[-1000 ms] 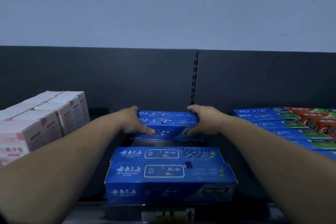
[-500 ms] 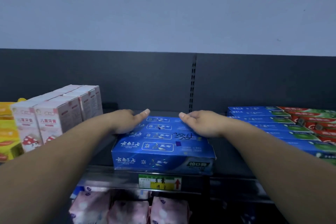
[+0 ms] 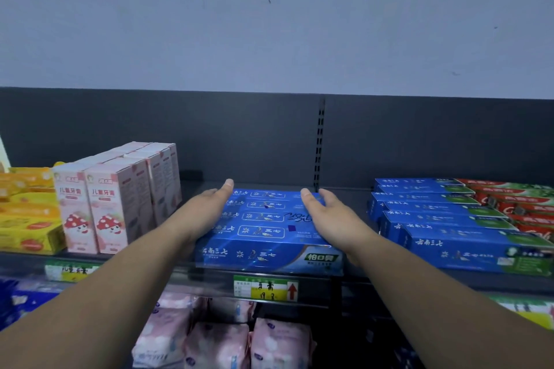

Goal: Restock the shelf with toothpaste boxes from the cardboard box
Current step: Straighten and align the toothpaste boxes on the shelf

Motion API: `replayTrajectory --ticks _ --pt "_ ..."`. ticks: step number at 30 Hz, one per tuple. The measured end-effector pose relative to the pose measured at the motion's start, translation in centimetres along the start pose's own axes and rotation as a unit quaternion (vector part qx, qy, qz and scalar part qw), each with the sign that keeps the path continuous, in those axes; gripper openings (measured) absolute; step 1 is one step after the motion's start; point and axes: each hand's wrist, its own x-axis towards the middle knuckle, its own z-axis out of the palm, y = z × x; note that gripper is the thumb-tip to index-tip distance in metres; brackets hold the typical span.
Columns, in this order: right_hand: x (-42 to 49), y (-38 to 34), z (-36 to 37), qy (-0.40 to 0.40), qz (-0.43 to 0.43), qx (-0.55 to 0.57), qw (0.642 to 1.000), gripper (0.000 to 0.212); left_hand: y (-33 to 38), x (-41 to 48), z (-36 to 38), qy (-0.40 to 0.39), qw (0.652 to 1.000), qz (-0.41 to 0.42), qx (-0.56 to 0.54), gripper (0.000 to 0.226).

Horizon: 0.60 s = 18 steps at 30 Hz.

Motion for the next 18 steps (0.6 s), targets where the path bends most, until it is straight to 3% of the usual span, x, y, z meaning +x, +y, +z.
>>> replayTrajectory --ticks 3,5,7,9,14,18 --pt "0.0 -0.2 0.2 0.005 -0.004 -0.009 1.0 0.075 0.1 -0.5 0.0 -0.004 1.0 0.007 0.012 0.094" --pt "0.0 -0.1 0.1 0.001 -0.006 -0.024 1.0 0.078 0.3 -1.0 0.2 -0.003 0.997 0.041 0.066 0.079" --pt "-0.1 0.0 -0.1 -0.006 -0.016 -0.061 0.998 0.084 0.6 -1.3 0.5 0.006 0.986 0.077 0.15 0.078" --pt "-0.4 -0.1 -0.4 -0.008 -0.033 -0.12 0.992 0.092 1.0 -1.9 0.5 0.004 0.965 0.119 0.233 0.085" --pt "-1.2 -0.4 -0.5 -0.078 -0.053 -0.228 0.969 0.11 1.0 -2.0 0.6 -0.078 0.914 0.181 0.356 0.128" --pt "-1.2 -0.5 0.4 -0.064 -0.044 -0.259 0.963 0.117 0.9 -1.9 0.8 -0.093 0.895 0.179 0.398 0.123"
